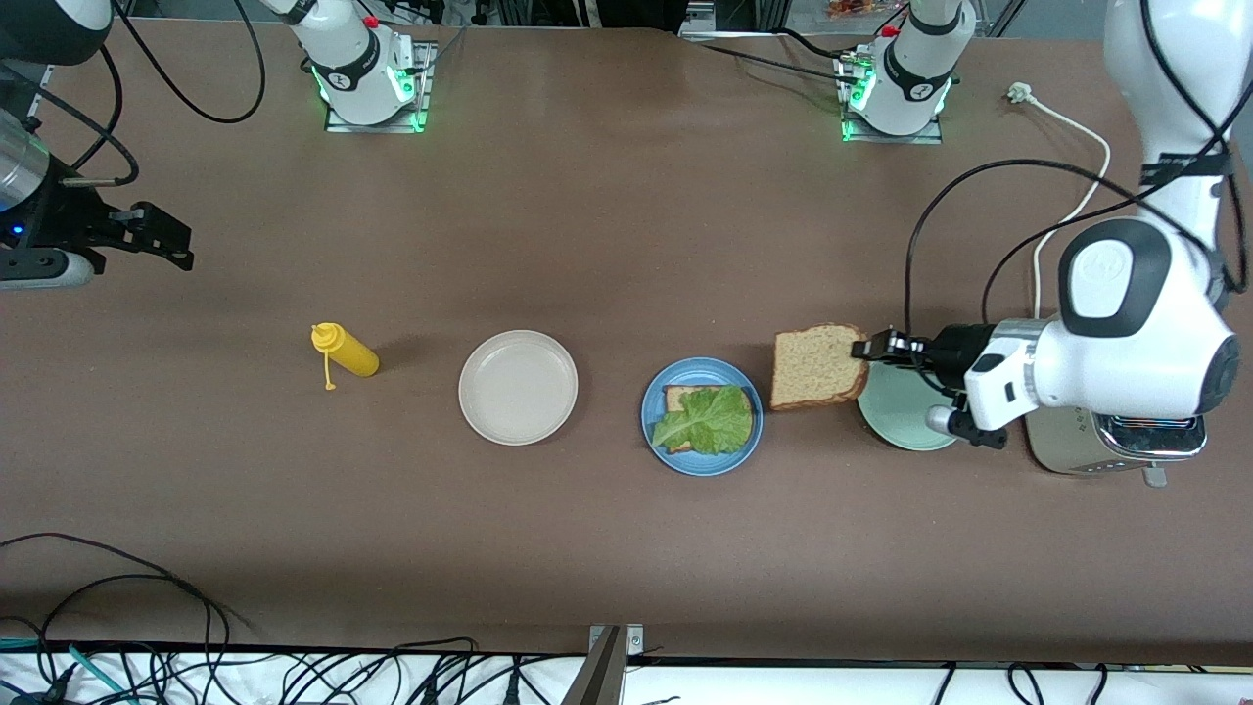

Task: Make sandwich in blue plate with both arms
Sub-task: 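Lift the toast out and carry it toward the blue plate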

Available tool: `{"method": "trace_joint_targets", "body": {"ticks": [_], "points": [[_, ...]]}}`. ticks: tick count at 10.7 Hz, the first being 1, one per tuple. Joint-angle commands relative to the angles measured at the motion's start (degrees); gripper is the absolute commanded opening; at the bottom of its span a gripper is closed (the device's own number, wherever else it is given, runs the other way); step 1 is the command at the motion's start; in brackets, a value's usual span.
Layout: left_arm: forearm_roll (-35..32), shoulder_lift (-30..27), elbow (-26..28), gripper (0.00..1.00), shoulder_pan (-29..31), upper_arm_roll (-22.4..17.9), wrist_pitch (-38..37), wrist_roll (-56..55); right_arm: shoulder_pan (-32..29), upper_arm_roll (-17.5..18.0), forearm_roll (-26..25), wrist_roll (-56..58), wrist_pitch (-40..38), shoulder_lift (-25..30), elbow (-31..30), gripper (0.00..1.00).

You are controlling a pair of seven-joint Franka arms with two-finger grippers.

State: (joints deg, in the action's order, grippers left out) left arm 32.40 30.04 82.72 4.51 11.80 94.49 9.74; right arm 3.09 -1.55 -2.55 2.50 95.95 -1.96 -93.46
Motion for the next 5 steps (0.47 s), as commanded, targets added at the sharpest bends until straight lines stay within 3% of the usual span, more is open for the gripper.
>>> {"method": "trace_joint_targets", "body": {"ticks": [1, 5], "points": [[7.92, 3.52, -0.45, 0.00, -2.48, -0.47, 3.06, 0.02, -0.11, -0.12, 1.49, -0.30, 0.20, 0.99, 0.55, 1.00], [16.29, 8.62, -0.80, 0.00, -7.14, -0.55, 11.84, -0.51, -0.19, -3.54, 3.34, 0.23, -0.23, 1.08, 1.17, 1.00]]}}
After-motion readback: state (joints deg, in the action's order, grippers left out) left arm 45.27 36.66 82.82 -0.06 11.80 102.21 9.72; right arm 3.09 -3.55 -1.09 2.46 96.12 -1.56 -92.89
